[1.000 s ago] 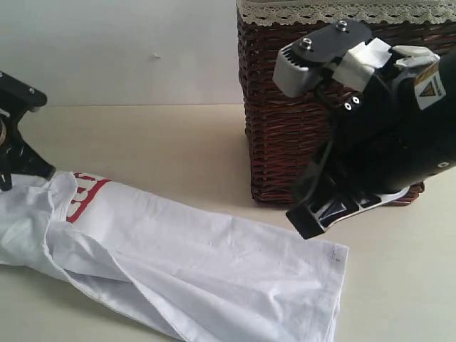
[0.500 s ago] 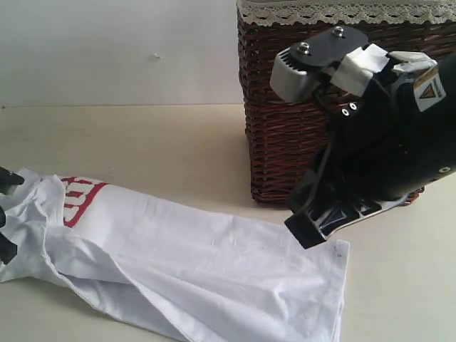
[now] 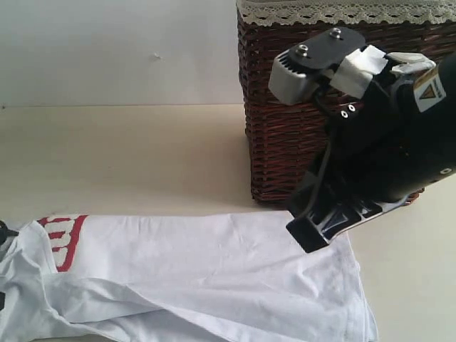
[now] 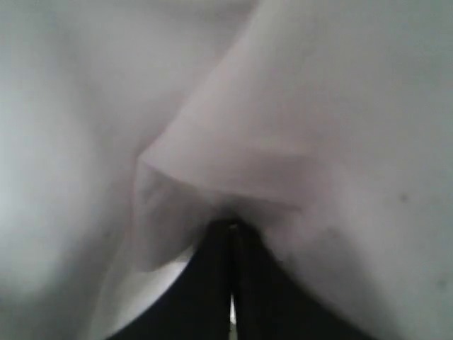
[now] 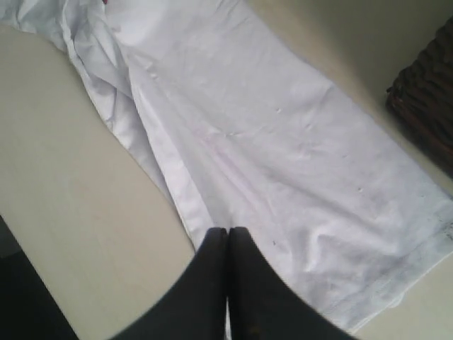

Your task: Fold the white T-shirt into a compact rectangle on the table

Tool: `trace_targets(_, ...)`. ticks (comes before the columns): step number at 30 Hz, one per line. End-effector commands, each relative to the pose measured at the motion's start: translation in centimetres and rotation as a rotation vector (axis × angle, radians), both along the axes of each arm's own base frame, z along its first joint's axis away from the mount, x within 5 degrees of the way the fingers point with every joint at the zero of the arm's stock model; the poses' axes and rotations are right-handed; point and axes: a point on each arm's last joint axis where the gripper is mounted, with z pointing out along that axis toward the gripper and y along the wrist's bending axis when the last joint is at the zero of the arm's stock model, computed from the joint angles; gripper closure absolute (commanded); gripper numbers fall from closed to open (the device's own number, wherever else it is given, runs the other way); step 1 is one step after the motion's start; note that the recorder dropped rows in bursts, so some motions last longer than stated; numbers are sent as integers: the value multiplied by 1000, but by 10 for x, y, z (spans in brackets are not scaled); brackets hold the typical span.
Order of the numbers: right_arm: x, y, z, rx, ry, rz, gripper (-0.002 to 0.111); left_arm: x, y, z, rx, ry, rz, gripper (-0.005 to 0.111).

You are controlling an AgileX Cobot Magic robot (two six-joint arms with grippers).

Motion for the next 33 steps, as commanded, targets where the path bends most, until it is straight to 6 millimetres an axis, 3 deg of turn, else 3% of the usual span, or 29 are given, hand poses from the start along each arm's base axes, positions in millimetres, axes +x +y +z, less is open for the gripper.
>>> trace_targets(1,0,0,3,-5,-27,13,108,15,2,23,20,-282,5,107)
trace_targets(6,8,4,-3,-5,-39,0,108,18,0,60,-28,-483,-47,107)
trace_targets(9,20,8,-14,-18,-40,-18,108,16,2,80,-21,-580,-37,100)
trace_targets(13,42,15,-37,-57,-40,-87,108,22,1,86,-25,-726,39,92)
trace_targets(17,61,24,-73,-111,18,-106,108,26,-3,62,-61,-767,57,107)
trace_targets(20,74,31,-100,-128,40,-114,108,31,0,37,-55,-718,76,107)
trace_targets(25,89,38,-139,-150,53,-124,108,47,20,15,-13,-715,232,107)
trace_targets(33,112,10,-191,-228,136,-240,108,49,54,-19,27,-650,361,107)
